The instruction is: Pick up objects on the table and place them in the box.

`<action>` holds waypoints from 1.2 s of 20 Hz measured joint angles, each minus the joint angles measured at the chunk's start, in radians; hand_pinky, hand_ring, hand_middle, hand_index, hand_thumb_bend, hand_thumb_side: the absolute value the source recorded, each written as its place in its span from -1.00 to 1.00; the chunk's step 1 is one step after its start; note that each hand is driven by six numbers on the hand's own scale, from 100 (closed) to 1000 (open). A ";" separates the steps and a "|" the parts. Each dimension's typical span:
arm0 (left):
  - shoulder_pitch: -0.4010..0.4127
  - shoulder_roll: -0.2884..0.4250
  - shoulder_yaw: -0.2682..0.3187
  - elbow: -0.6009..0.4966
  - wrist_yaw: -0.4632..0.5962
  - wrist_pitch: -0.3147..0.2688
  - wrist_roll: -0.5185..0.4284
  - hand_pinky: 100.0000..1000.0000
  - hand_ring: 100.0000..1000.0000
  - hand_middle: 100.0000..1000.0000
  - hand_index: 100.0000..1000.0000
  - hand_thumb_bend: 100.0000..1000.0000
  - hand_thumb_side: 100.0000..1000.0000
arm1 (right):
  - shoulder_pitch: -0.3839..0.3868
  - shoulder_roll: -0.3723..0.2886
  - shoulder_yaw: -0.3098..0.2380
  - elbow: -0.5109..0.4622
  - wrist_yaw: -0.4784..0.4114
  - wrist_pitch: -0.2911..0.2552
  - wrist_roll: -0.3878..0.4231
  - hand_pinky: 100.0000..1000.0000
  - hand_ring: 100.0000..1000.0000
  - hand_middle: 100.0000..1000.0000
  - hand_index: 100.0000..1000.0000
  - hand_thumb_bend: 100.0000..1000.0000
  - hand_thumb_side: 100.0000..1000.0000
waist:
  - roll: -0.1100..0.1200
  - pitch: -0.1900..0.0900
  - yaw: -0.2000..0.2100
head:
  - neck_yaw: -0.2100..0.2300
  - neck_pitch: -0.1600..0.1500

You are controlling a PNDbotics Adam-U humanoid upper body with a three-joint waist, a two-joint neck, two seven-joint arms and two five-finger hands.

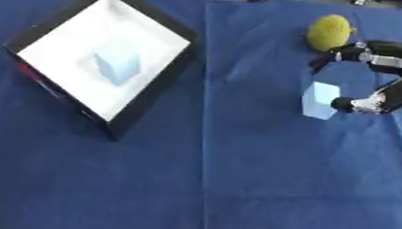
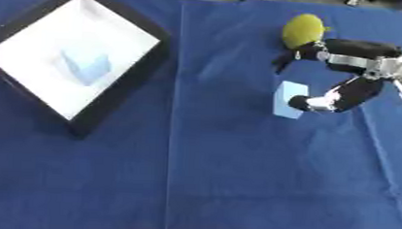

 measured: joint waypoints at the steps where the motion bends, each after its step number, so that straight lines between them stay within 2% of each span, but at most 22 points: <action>1: 0.000 0.000 0.000 0.000 0.000 0.000 0.000 0.06 0.76 0.47 0.28 -1.00 0.23 | 0.004 0.006 -0.005 0.003 0.004 0.001 0.001 1.00 0.80 0.50 0.86 -0.44 0.34 | 0.000 0.000 0.000 | 0.000 0.000; 9: 0.004 0.000 0.000 0.000 -0.005 0.002 -0.002 0.06 0.76 0.49 0.27 -1.00 0.23 | 0.036 0.041 -0.052 0.014 0.059 -0.035 -0.035 1.00 0.80 0.52 0.89 -0.38 0.36 | 0.000 0.000 -0.004 | 0.002 0.000; 13: 0.005 0.000 0.000 0.000 -0.005 0.001 -0.004 0.06 0.76 0.49 0.26 -1.00 0.23 | 0.041 0.042 -0.061 0.020 0.070 -0.053 -0.053 1.00 0.80 0.53 0.90 -0.38 0.31 | 0.000 0.000 -0.005 | 0.002 0.000; 14: 0.005 0.000 0.000 0.000 -0.005 0.001 -0.005 0.06 0.76 0.49 0.26 -1.00 0.23 | 0.043 0.042 -0.062 0.020 0.070 -0.056 -0.056 1.00 0.80 0.53 0.90 -0.55 0.23 | 0.000 0.000 -0.006 | 0.002 0.000; 18: 0.005 0.000 0.000 0.002 -0.006 0.001 -0.007 0.06 0.76 0.49 0.25 -1.00 0.23 | 0.043 0.050 -0.082 0.022 0.059 -0.065 -0.065 1.00 0.79 0.53 0.90 -0.64 0.12 | 0.000 0.001 -0.006 | 0.002 0.000; 24: 0.006 0.000 0.000 0.006 -0.009 -0.002 -0.011 0.06 0.76 0.49 0.24 -1.00 0.23 | 0.038 0.058 -0.100 0.030 0.046 -0.061 -0.061 1.00 0.80 0.54 0.91 -0.54 0.15 | 0.000 0.005 -0.006 | 0.002 0.000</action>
